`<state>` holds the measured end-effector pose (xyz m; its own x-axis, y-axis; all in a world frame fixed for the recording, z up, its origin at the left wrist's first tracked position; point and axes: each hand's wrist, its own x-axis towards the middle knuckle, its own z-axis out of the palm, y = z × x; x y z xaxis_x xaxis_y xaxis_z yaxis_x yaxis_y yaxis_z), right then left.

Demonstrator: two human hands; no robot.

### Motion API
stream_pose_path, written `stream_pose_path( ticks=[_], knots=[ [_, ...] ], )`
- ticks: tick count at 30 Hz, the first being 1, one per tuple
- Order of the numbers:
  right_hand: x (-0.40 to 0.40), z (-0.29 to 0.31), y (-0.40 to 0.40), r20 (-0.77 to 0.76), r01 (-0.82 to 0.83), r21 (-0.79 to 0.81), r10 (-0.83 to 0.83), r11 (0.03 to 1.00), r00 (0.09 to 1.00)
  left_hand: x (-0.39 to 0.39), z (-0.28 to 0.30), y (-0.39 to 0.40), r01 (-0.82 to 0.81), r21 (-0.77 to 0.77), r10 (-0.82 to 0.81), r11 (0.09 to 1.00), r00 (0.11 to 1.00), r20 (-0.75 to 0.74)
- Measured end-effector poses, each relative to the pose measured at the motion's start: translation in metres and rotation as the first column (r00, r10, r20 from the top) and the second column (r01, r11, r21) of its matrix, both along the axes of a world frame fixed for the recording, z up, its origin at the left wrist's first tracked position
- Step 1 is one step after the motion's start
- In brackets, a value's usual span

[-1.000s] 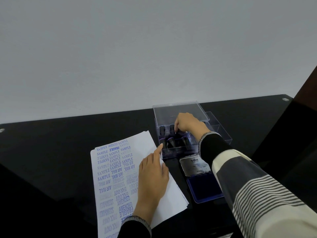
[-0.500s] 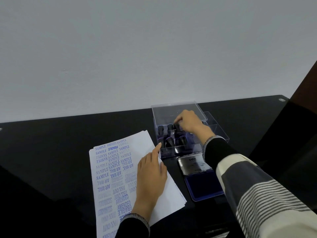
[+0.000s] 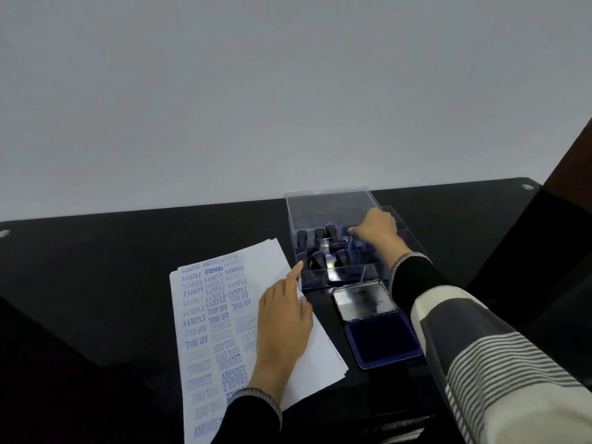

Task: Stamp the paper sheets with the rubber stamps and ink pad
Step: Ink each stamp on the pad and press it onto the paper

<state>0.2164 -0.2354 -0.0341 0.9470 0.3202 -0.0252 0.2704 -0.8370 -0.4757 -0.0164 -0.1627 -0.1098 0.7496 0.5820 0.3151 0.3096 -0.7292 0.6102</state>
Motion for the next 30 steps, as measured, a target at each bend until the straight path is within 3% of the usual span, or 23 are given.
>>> stream_pose_path(
  ticks=[4, 8, 10, 12, 15, 19, 21, 23, 26, 30],
  knots=[
    [0.000, 0.001, 0.012, 0.036, 0.101, -0.124, -0.098, 0.987, 0.995, 0.000, -0.002, 0.001, 0.009, 0.007, -0.009, 1.000, 1.000, 0.009],
    [-0.003, -0.001, 0.011, 0.000, 0.109, -0.082, -0.109, 0.991, 0.994, 0.001, -0.003, 0.002, 0.010, 0.010, -0.010, 1.000, 1.000, 0.014],
    [-0.007, -0.004, 0.006, 0.017, 0.115, 0.037, -0.116, 0.993, 0.993, 0.001, -0.004, 0.001, 0.014, 0.023, -0.014, 1.000, 1.000, 0.012],
    [-0.016, -0.004, -0.001, 0.037, 0.119, 0.280, -0.135, 0.953, 0.990, 0.001, -0.003, 0.002, 0.017, 0.019, -0.017, 1.000, 1.000, 0.013],
    [-0.042, 0.005, -0.018, -0.061, 0.142, 0.641, -0.134, 0.754, 0.989, 0.000, 0.000, 0.000, 0.017, 0.022, -0.017, 1.000, 1.000, 0.006],
    [-0.073, 0.004, -0.043, -0.146, 0.109, 0.761, 0.004, 0.640, 0.989, -0.001, 0.001, -0.003, -0.012, -0.013, 0.013, 1.000, 1.000, 0.023],
    [-0.090, 0.000, -0.061, -0.182, 0.107, 0.777, 0.058, 0.620, 0.982, -0.003, 0.001, -0.004, -0.060, 0.081, 0.059, 0.995, 0.998, 0.010],
    [-0.107, -0.004, -0.082, -0.210, 0.096, 0.767, 0.106, 0.635, 0.972, -0.004, 0.003, -0.006, -0.082, 0.245, 0.099, 0.966, 0.993, -0.057],
    [-0.129, -0.007, -0.112, -0.165, 0.045, 0.663, 0.088, 0.748, 0.982, -0.005, 0.009, -0.009, -0.031, 0.369, 0.121, 0.929, 0.967, -0.226],
    [-0.142, 0.001, -0.133, -0.073, -0.020, 0.501, 0.066, 0.865, 0.995, -0.010, 0.017, -0.004, 0.004, 0.231, 0.058, 0.973, 0.963, -0.261]
  ],
)
